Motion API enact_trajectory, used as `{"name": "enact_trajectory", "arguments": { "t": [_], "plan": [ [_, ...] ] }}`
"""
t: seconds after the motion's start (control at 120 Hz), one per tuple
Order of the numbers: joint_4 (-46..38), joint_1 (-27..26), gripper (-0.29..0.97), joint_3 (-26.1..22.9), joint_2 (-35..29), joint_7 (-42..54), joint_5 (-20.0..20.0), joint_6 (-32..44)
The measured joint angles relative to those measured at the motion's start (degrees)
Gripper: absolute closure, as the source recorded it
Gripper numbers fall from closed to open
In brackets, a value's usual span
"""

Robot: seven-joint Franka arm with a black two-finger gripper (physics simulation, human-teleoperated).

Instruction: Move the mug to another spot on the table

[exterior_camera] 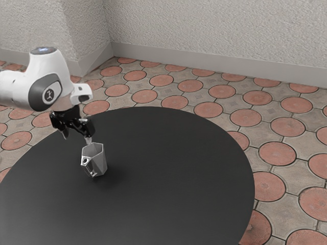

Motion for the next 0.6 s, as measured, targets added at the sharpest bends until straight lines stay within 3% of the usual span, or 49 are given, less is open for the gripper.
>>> {"name": "enact_trajectory", "arguments": {
  "t": [0.6],
  "plan": [
    [-14.56, 0.05, 0.00, 1.96, 1.67, 1.92, -0.34, 24.91]
  ]
}}
